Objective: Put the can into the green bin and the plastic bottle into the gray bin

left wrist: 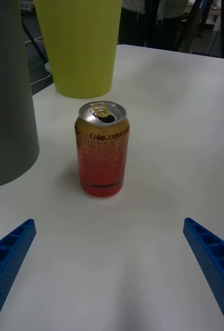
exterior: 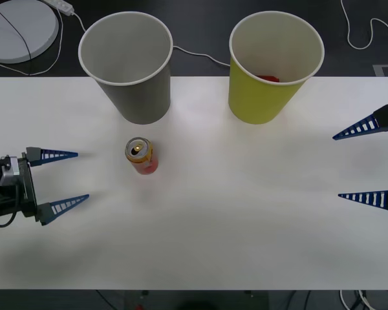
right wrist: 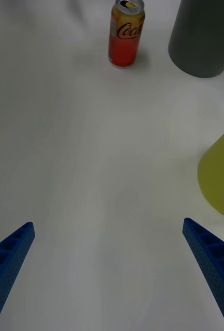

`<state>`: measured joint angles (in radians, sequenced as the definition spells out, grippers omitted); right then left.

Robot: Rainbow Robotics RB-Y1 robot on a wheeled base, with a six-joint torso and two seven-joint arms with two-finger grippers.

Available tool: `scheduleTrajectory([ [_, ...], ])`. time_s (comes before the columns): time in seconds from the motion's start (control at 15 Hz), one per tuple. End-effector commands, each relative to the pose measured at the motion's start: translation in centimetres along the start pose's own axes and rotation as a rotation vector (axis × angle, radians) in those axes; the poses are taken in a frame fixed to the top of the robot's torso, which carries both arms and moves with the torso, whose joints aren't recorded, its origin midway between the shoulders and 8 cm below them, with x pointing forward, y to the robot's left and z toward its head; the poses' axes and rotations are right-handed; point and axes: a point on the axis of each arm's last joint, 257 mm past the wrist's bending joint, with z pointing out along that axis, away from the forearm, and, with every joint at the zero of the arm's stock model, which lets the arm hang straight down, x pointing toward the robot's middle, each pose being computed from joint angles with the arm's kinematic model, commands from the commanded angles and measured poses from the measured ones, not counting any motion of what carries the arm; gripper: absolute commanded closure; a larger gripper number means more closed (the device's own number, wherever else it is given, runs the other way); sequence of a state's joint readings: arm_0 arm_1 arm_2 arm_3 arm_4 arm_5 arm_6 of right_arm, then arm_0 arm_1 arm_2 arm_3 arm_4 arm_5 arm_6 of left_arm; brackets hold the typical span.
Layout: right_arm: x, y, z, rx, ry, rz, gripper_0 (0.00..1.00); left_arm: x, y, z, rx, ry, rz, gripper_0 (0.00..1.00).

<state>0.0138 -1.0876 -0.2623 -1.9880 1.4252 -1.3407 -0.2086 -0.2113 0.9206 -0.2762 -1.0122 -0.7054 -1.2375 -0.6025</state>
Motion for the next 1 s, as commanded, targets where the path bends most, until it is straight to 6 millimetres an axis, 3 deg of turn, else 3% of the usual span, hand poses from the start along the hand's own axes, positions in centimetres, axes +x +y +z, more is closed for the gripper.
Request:
scheduleTrajectory([
  [0.07,0.0,0.0,0.0,0.0,0.0,0.0,0.0,0.4,0.2,1.3,-0.023,-0.026,-0.016,0.0],
  [1.0,0.0,0.0,0.0,0.0,0.0,0.0,0.0,0.5,-0.4,7.9,-0.086,-0.085,-0.064,0.0],
])
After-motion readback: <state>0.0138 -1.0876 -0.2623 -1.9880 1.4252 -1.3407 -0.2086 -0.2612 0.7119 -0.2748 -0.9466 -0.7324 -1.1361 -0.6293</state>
